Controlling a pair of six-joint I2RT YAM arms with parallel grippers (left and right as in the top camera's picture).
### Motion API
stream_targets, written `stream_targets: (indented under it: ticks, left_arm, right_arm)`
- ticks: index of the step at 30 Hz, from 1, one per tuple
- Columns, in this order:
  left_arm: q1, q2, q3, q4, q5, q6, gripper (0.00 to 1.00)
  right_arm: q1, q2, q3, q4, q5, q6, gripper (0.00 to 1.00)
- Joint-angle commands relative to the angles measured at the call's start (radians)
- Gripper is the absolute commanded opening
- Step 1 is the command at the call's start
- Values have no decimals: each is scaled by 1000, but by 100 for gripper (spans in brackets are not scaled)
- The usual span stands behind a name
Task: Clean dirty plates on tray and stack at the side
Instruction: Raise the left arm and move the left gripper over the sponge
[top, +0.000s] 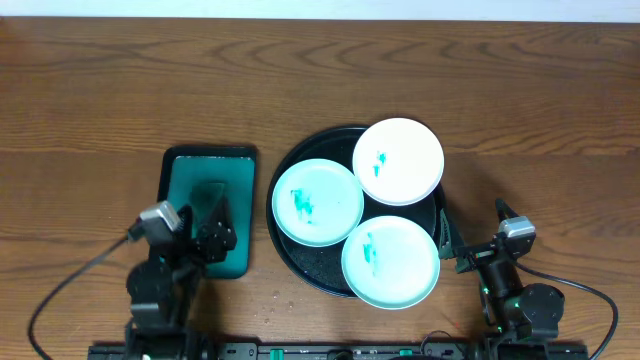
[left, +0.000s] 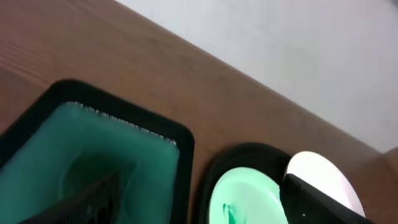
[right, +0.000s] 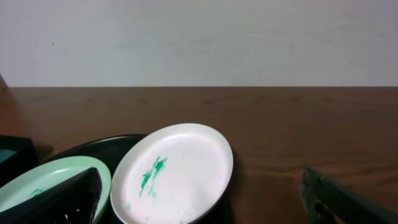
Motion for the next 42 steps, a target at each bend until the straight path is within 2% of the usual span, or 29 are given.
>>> stream_targets:
  ticks: [1,5,12,18,23,31,38,42]
  left_arm:
    - [3,203,192,-75,20,94,82]
    - [3,471,436,-278,19,150,82]
    - [3,879,879,-734,0,201,83]
    - [3,1081,1074,-1021,-58,200,83]
    - [3,1146,1075,-1083,-59,201,83]
    - [3,1170,1075,-1077,-59,200,83]
    - [3,1170,1075,-1077,-58,200,83]
    - [3,1170,1075,-1069,-58,192,82]
  right_arm:
    - [8,0,-2,-4,-5,-5,99]
    - [8,0,-2,-3,-5,-5,99]
    - [8,0,-2,-4,-5,-5,99]
    - [8,0,-2,-3,-5,-5,99]
    - [8,0,-2,-4,-5,-5,99]
    - [8,0,-2,-3,-5,-5,99]
    - [8,0,-1,25,112,-25,99]
    - [8,0,15,88,-10,-5,99]
